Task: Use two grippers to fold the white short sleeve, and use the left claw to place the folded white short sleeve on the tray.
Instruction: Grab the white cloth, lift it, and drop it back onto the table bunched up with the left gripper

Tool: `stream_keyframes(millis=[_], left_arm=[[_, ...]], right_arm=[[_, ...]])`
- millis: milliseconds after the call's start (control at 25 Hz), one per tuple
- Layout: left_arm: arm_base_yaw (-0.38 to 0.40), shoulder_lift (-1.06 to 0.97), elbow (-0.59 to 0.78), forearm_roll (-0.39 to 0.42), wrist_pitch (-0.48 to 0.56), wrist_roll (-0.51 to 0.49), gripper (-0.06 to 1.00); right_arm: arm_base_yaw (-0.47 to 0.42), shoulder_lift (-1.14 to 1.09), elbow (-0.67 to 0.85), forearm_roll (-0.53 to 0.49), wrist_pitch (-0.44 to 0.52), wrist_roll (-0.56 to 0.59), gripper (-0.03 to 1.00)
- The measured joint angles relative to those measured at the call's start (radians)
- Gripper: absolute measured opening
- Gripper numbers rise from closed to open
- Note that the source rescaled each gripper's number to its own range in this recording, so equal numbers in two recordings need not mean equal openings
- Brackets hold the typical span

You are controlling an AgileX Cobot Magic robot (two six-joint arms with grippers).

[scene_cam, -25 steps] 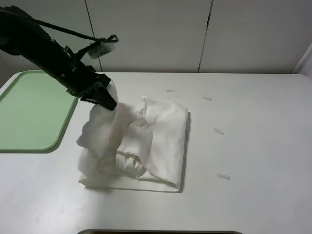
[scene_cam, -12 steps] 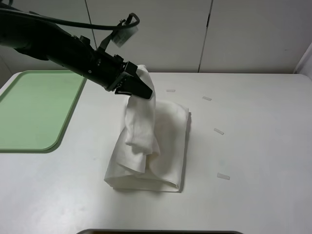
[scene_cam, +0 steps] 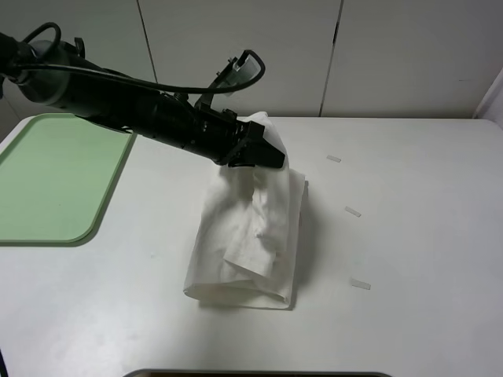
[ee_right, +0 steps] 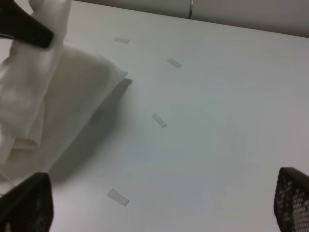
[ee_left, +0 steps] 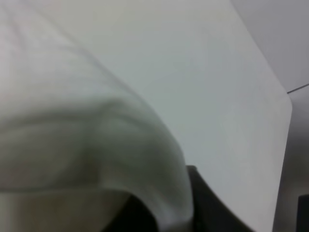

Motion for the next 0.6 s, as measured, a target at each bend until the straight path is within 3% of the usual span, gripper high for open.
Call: stream_keyframes(millis=[40, 120, 200, 320, 400, 600], left_arm=[[-0.034, 0.007, 0.000, -0.125, -0.037, 0.128, 0.09], [-0.035, 0.007, 0.000, -0.130, -0.037, 0.140, 0.10], [-0.039, 0.008, 0.000, -0.139, -0.026, 0.191, 0.21], [-0.041, 0.008, 0.000, -0.155, 0.050, 0.285, 0.70], [-0.041, 0.008, 0.000, -0.155, 0.074, 0.299, 0.80], [-0.041, 0.008, 0.000, -0.160, 0.115, 0.365, 0.92]], right_arm=[[0.000, 0.000, 0.000, 0.000, 0.000, 0.000, 1.00], [0.000, 0.000, 0.000, 0.000, 0.000, 0.000, 1.00], [0.000, 0.000, 0.000, 0.000, -0.002, 0.000, 1.00], [0.000, 0.000, 0.000, 0.000, -0.002, 0.000, 1.00], [0.000, 0.000, 0.000, 0.000, -0.002, 0.000, 1.00], [0.000, 0.000, 0.000, 0.000, -0.002, 0.000, 1.00]])
